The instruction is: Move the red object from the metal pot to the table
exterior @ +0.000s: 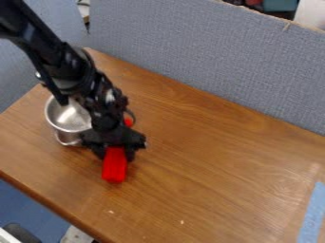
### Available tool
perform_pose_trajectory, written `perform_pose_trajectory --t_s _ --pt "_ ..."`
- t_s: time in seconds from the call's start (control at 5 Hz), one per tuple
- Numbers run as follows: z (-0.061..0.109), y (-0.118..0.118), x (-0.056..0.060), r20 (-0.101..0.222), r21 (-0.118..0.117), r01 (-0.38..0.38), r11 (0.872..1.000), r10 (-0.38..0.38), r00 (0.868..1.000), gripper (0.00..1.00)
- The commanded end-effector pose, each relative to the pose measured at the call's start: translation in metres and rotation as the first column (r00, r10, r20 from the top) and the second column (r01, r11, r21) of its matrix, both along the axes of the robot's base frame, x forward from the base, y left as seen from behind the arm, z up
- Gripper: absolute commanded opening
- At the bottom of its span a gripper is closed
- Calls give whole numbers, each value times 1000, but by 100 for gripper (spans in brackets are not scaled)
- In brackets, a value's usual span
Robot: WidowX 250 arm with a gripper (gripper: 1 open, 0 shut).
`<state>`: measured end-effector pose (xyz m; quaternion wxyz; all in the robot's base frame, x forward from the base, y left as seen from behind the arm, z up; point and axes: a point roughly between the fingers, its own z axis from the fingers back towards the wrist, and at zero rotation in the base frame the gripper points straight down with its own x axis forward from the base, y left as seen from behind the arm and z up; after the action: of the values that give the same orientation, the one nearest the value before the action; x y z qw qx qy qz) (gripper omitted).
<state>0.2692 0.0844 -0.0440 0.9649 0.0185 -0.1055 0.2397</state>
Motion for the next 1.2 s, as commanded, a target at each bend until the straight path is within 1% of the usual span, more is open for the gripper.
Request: perform_pose_trajectory --t_s 0.0,0.2,0.4,0.6,0.8,1.0 --pt "-7 9 -10 38 15 -91 996 91 995 0" --pt "-1 9 8 24 13 -250 968 250 968 0" --pt "6 11 26 28 38 -398 917 397 917 0" --pt "14 -32 18 47 36 -363 931 361 931 0" --pt "34 -50 33 44 54 -249 967 246 968 0" --pt "65 -71 65 85 50 -165 985 160 983 0"
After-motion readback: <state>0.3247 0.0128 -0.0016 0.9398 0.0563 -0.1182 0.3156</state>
